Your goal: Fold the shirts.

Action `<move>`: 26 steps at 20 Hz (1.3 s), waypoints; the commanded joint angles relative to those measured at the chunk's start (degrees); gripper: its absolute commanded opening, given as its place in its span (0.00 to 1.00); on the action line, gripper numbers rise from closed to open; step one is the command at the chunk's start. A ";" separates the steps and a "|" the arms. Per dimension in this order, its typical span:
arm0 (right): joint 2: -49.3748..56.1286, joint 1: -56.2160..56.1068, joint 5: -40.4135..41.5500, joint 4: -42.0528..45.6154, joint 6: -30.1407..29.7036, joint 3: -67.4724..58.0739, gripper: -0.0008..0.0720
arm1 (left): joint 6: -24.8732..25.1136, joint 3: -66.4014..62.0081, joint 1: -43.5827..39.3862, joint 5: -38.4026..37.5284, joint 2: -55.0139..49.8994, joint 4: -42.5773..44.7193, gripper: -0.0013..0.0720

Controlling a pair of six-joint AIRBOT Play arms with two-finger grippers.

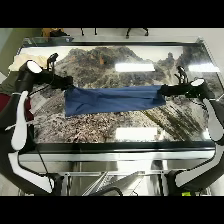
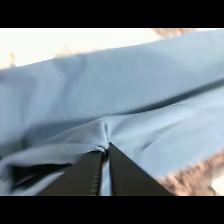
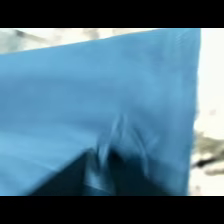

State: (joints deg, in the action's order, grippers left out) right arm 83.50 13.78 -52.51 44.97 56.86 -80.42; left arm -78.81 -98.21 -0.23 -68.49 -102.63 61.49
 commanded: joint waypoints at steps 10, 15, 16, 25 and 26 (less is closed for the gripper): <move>9.75 6.01 -7.72 -3.45 -1.27 -8.79 0.89 | -2.73 -19.26 -1.16 -9.51 -10.91 -9.38 0.93; 12.74 5.79 -16.52 -11.78 -3.15 -8.79 0.89 | -2.71 -16.35 -1.46 -10.45 -9.22 -13.60 0.93; 12.70 5.49 -17.18 -11.74 -3.15 -8.81 0.88 | -2.71 -16.33 -2.01 -10.97 -9.22 -13.60 0.93; 10.45 2.56 -21.59 -15.15 -5.66 -12.31 0.04 | -1.66 -16.33 -13.42 -5.81 -13.03 -13.53 0.04; 9.14 2.71 -24.15 -17.66 -5.62 -13.66 0.04 | -1.66 -16.33 -15.32 -4.70 -14.56 -13.51 0.04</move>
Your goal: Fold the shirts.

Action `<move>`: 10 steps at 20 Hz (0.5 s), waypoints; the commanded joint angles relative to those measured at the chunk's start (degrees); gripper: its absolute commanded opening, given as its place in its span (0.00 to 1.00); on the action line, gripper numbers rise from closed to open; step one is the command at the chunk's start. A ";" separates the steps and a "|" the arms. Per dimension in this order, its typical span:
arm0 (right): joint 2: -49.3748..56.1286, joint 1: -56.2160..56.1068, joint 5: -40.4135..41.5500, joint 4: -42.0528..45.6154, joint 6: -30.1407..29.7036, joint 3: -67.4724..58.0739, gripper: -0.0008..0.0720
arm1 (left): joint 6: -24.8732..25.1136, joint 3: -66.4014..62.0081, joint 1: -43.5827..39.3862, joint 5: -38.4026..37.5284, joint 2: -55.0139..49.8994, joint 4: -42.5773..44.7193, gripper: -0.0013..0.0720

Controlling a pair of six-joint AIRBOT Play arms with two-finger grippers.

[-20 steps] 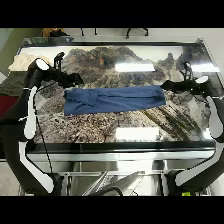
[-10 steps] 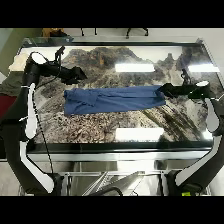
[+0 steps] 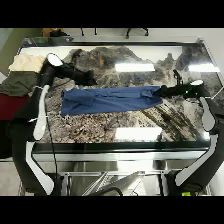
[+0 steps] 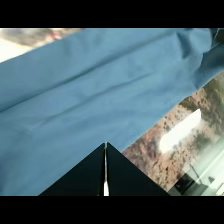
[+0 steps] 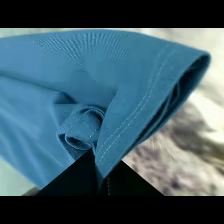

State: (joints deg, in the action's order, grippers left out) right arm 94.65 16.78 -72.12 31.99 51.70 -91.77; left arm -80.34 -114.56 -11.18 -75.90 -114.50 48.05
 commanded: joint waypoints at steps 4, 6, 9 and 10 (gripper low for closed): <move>-8.61 0.22 -13.62 -12.70 3.41 -9.16 0.04 | -0.28 0.00 -13.99 10.60 -8.70 -0.11 0.04; -12.24 0.20 -16.28 -15.43 5.46 -12.13 0.04 | -1.27 0.00 -18.91 16.37 -11.30 -0.11 0.04; -17.38 0.22 -16.90 -15.76 7.08 -14.08 0.04 | -4.68 -0.04 -23.80 23.39 -13.57 -0.28 0.04; -18.69 0.20 -17.03 -15.76 7.08 -14.05 0.04 | -4.83 -0.13 -24.94 25.03 -13.81 -0.31 0.04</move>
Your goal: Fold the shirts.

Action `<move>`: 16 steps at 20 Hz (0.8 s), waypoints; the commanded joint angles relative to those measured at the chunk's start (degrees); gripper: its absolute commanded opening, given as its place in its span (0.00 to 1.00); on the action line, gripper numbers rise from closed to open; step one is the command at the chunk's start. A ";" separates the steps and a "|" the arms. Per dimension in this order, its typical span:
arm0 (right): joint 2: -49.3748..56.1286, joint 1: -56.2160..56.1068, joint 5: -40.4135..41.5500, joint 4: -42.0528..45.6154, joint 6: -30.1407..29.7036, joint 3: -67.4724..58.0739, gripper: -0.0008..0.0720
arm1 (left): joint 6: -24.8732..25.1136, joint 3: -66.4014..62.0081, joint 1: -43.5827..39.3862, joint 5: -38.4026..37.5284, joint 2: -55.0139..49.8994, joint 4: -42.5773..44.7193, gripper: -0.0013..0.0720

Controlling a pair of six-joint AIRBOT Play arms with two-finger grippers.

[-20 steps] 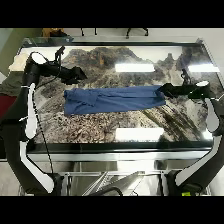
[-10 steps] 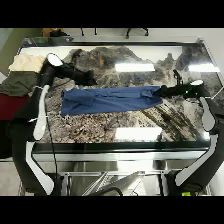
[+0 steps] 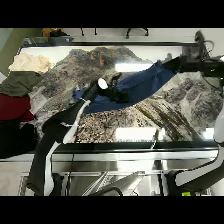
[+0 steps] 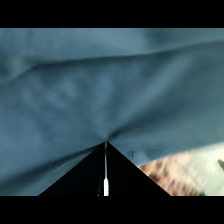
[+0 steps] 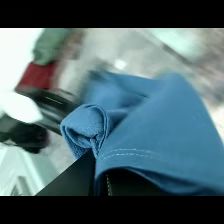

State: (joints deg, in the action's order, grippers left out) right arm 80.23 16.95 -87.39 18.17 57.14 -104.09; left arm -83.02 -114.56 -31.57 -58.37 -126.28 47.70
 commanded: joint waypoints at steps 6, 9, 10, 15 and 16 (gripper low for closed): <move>-4.13 -0.31 -3.02 0.70 2.93 -1.60 0.04 | -2.12 -4.59 -5.22 2.51 -0.70 -0.04 0.04; -2.40 -2.32 -2.89 1.55 3.13 -1.46 0.04 | -0.07 -4.70 -0.13 -6.16 7.08 -4.13 0.04; -1.77 -3.50 -2.64 1.53 3.13 -1.40 0.04 | 2.01 -4.70 2.71 -10.01 11.04 -6.45 0.04; 1.92 -15.61 7.50 1.53 3.67 -1.38 0.04 | 4.61 -4.68 19.47 -18.38 32.11 -15.52 0.04; 2.84 -18.73 10.49 1.53 3.26 -1.38 0.04 | 4.61 -4.68 22.75 -19.08 35.78 -15.93 0.04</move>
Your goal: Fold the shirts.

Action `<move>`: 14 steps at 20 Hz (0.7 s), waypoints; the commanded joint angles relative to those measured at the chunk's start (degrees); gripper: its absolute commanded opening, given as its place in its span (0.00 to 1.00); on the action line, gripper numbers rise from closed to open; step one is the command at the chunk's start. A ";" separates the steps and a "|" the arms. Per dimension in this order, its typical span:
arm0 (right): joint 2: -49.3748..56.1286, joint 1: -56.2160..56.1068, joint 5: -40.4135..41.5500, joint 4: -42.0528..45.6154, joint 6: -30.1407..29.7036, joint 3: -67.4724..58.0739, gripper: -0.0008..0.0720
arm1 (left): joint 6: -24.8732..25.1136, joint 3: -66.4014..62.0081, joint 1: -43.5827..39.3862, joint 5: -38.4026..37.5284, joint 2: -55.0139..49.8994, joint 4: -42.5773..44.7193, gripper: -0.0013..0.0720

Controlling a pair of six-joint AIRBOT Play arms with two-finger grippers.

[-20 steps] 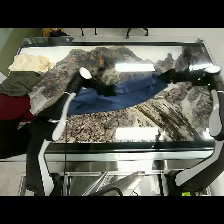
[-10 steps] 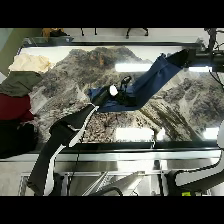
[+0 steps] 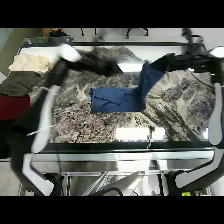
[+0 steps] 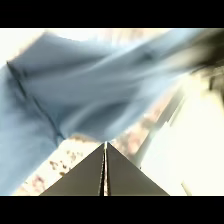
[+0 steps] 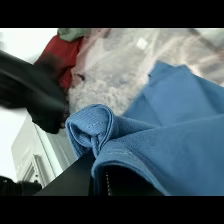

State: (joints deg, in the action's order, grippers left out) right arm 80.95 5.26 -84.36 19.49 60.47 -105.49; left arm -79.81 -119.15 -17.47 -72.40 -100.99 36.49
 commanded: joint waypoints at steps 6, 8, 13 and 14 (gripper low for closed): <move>13.99 -24.96 24.37 0.22 -2.19 0.04 0.11 | 4.33 10.34 21.29 -5.46 26.93 -4.70 0.04; 18.93 -30.05 32.04 -1.03 -4.48 0.02 0.50 | 6.19 14.91 22.45 -4.92 30.21 -4.70 0.04; 17.68 -29.14 29.92 -5.42 -9.57 -0.22 0.76 | 8.76 22.23 22.75 -3.08 34.27 -4.72 0.04; 15.85 -26.62 28.30 -4.02 -8.98 -0.22 0.76 | 8.90 22.45 22.75 -3.13 34.47 -4.72 0.04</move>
State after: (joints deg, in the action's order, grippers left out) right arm 98.80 -23.68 -54.92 15.00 52.84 -105.58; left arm -72.62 -99.44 4.75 -76.09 -68.55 31.86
